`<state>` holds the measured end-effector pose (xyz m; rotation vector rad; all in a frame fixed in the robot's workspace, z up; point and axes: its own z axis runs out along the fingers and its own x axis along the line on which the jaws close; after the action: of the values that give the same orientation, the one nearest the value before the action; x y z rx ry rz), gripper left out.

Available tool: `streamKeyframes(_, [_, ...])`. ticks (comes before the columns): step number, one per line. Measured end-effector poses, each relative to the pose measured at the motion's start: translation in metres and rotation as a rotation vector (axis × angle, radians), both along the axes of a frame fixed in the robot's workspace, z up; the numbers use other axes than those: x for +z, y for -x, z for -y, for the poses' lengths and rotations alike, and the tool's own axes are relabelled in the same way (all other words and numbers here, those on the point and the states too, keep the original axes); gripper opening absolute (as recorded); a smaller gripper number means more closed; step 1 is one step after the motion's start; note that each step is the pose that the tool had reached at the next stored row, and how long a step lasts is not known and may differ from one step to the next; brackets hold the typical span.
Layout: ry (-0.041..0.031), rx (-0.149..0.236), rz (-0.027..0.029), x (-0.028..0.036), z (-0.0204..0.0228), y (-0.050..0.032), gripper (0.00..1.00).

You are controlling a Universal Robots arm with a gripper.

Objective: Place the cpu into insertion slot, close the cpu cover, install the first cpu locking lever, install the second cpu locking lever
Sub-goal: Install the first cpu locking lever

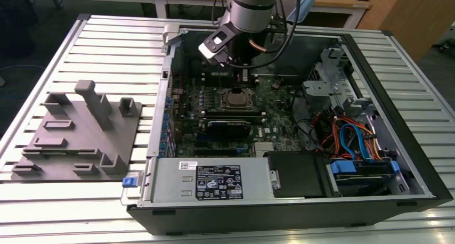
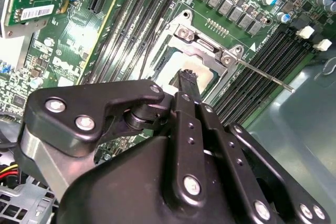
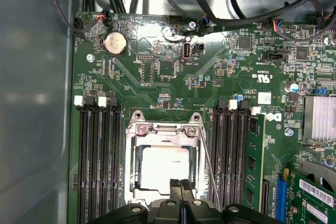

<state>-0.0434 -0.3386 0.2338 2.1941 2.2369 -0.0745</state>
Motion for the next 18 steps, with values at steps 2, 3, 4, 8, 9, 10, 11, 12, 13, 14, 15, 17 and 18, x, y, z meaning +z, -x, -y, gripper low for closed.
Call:
streamKeyframes(2, [-0.0040, 0.000, 0.0003, 0.0001, 0.0000, 0.0001, 0.10])
streamKeyframes(3, [-0.0155, 0.000, 0.0013, 0.0001, 0.0000, 0.0001, 0.10])
streamKeyframes(4, [-0.0305, 0.000, 0.0029, 0.0001, 0.0000, 0.0002, 0.10])
streamKeyframes(8, [-0.0606, 0.000, 0.0070, 0.0030, 0.0000, 0.0006, 0.10])
streamKeyframes(9, [-0.0618, 0.000, 0.0080, 0.0046, 0.0001, 0.0007, 0.10])
streamKeyframes(10, [-0.0624, 0.000, 0.0091, 0.0062, 0.0001, 0.0008, 0.10])
streamKeyframes(11, [-0.0628, 0.000, 0.0101, 0.0077, 0.0001, 0.0008, 0.10])
streamKeyframes(12, [-0.0634, 0.000, 0.0110, 0.0091, 0.0001, 0.0009, 0.10])
streamKeyframes(13, [-0.0639, 0.000, 0.0120, 0.0105, 0.0001, 0.0010, 0.10])
streamKeyframes(14, [-0.0640, 0.000, 0.0130, 0.0119, 0.0001, 0.0011, 0.10])
streamKeyframes(15, [-0.0639, 0.000, 0.0139, 0.0131, 0.0001, 0.0012, 0.10])
streamKeyframes(17, [-0.0641, 0.000, 0.0160, 0.0155, 0.0001, 0.0014, 0.10])
streamKeyframes(18, [-0.0641, 0.000, 0.0168, 0.0167, 0.0000, 0.0014, 0.10])
